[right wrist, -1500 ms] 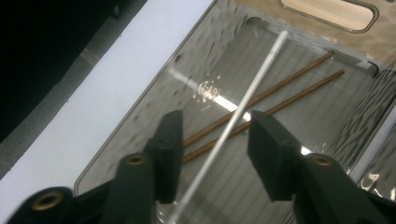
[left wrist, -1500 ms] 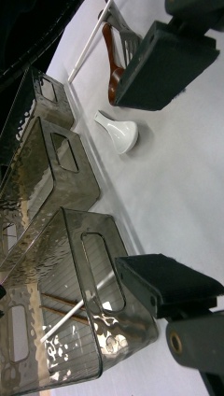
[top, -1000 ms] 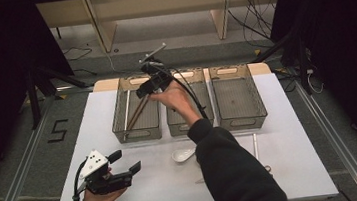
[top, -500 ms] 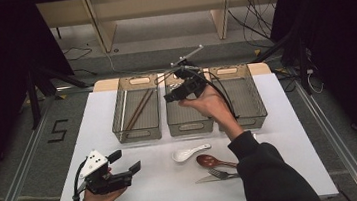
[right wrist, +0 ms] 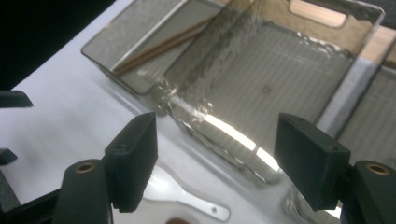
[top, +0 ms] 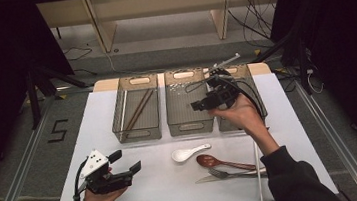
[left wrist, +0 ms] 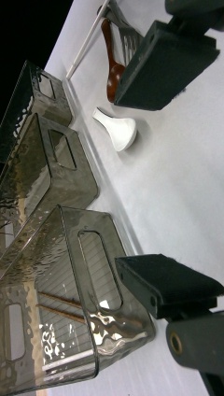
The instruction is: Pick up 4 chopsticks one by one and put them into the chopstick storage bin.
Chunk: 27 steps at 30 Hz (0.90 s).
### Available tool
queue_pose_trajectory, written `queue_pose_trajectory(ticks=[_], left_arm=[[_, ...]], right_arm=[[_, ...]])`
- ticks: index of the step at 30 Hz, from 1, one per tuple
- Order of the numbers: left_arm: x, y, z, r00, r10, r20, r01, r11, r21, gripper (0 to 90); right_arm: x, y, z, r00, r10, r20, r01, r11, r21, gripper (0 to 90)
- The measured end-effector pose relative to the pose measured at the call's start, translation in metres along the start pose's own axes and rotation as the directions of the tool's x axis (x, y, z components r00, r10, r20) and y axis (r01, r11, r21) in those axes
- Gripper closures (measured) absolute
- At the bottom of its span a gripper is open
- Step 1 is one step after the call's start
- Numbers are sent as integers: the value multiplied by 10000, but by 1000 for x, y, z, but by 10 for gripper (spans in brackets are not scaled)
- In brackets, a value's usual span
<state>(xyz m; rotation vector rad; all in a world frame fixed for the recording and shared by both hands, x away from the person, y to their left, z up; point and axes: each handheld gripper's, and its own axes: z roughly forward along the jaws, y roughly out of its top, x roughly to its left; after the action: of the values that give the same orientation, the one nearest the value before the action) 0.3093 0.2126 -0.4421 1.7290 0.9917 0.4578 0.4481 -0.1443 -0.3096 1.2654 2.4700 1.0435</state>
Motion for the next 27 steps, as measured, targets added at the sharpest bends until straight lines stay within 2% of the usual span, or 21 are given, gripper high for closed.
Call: queue_pose_trajectory(ticks=[7,18,24,27], left_arm=[[0,0,0,10000,4,-1,-4,10000,-45,182],[0,0,-1,10000,38,-20,-38,9999,-127,182],[0,0,-1,10000,45,-12,-45,9999,-132,182],[0,0,-1,10000,65,-7,-65,9999,-115,181]], right_arm=[[-14,-25,-11,9993,378,81,-378,9993,-57,300],[-27,-62,-26,9960,779,443,-775,9969,-107,287],[-36,-89,-33,9927,1106,487,-1112,9938,88,297],[-39,-101,-35,9904,1205,671,-1227,9920,299,301]])
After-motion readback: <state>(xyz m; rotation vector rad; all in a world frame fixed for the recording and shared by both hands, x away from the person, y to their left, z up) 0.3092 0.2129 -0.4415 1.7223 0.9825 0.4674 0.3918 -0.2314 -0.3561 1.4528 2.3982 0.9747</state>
